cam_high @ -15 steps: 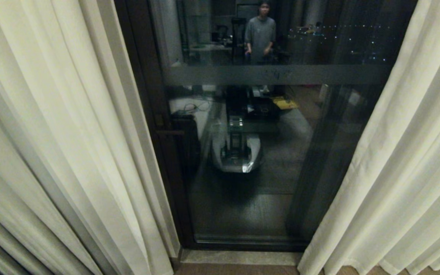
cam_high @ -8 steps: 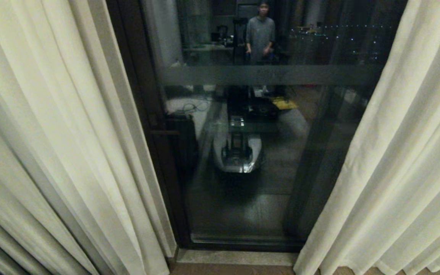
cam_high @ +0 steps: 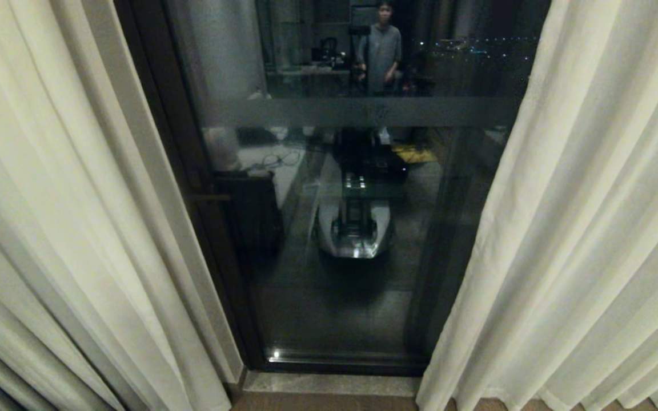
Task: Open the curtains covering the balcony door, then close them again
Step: Pull the inner curtains open on both sides
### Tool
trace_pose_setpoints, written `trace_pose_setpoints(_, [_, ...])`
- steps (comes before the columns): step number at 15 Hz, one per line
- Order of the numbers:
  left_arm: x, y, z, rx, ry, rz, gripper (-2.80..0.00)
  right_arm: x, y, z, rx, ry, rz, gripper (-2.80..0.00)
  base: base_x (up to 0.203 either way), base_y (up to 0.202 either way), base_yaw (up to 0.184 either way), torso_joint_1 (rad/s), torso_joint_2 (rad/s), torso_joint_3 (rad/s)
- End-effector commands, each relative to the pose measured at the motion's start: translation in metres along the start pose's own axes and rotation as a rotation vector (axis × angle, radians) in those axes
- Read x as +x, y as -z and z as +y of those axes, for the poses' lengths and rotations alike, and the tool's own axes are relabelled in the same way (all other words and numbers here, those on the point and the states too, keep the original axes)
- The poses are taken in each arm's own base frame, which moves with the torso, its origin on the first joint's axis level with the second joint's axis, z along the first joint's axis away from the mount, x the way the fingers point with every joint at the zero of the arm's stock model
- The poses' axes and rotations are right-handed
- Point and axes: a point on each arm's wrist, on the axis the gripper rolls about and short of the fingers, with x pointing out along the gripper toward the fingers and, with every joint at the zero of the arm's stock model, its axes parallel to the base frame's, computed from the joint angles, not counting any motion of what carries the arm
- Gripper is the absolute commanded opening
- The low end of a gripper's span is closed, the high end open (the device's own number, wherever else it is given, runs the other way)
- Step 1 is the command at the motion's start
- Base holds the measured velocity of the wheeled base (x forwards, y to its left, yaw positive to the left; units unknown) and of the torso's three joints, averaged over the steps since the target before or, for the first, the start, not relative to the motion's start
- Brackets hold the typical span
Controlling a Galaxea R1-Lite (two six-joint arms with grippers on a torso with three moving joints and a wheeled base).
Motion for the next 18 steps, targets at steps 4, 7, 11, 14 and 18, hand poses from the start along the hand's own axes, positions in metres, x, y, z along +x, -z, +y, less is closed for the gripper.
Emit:
trace_pose_setpoints(4, [-0.0001, -0.0003, 0.0000, 0.000, 0.000, -0.005, -2.80, 0.0000, -0.0001, 0.0000, 0.000, 0.000, 0.000, -2.80, 0.000, -0.185, 0.002, 0.003, 0.00, 0.001])
trace_pose_setpoints(7, [-0.0001, -0.0003, 0.0000, 0.000, -0.001, -0.005, -2.80, 0.0000, -0.0001, 0.0000, 0.000, 0.000, 0.000, -2.80, 0.000, -0.186, 0.001, 0.002, 0.01, 0.001])
trace_pose_setpoints(11, [-0.0001, -0.0001, 0.0000, 0.001, -0.001, -0.005, -2.80, 0.0000, -0.0001, 0.0000, 0.000, 0.000, 0.000, -2.80, 0.000, -0.133, 0.002, 0.001, 0.00, 0.001])
trace_pose_setpoints(14, [0.0000, 0.0001, 0.0000, 0.000, -0.001, -0.004, -2.80, 0.0000, -0.0001, 0.0000, 0.000, 0.000, 0.000, -2.80, 0.000, 0.000, 0.000, 0.000, 0.00, 0.000])
trace_pose_setpoints(18, [0.0000, 0.0001, 0.0000, 0.000, -0.001, -0.004, -2.80, 0.0000, -0.0001, 0.0000, 0.000, 0.000, 0.000, -2.80, 0.000, 0.000, 0.000, 0.000, 0.00, 0.000])
